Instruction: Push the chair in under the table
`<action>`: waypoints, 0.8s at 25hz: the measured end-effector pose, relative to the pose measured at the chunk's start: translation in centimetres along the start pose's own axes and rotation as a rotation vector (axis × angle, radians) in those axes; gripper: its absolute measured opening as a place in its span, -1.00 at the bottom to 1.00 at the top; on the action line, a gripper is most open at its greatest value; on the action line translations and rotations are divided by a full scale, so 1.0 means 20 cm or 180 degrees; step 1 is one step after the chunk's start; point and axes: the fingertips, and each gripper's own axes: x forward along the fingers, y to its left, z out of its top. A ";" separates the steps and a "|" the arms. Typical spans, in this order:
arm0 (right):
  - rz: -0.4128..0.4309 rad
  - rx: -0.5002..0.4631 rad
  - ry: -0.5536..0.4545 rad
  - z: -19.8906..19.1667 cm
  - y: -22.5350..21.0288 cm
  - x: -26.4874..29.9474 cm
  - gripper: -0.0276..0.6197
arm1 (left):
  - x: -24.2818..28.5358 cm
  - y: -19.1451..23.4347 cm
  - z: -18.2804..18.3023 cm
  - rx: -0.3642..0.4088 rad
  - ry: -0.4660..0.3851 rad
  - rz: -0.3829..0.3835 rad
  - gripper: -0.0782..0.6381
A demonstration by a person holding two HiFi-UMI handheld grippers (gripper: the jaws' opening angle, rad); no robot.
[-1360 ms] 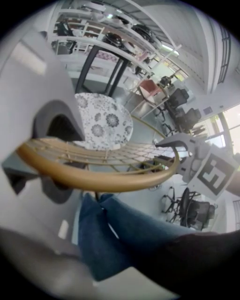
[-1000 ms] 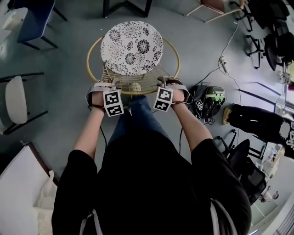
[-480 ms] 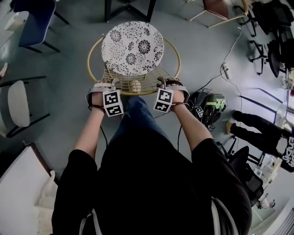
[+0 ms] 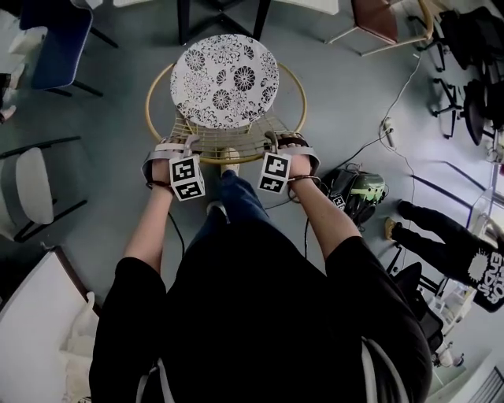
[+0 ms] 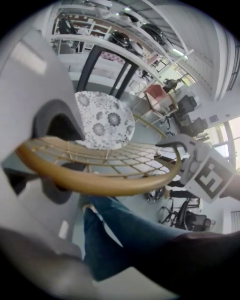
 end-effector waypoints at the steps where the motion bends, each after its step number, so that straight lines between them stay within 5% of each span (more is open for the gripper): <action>1: -0.0002 -0.0021 -0.0011 0.00 -0.03 0.01 -0.55 | 0.01 0.03 0.00 -0.0003 0.0008 0.0007 -0.35; 7: 0.0002 -0.0060 -0.0053 0.00 -0.33 0.10 -0.55 | 0.07 0.35 -0.03 -0.0027 0.0057 0.0020 -0.33; 20: -0.0025 -0.0096 -0.0020 0.02 -0.48 0.17 -0.55 | 0.13 0.49 -0.08 -0.0042 0.0103 0.0062 -0.32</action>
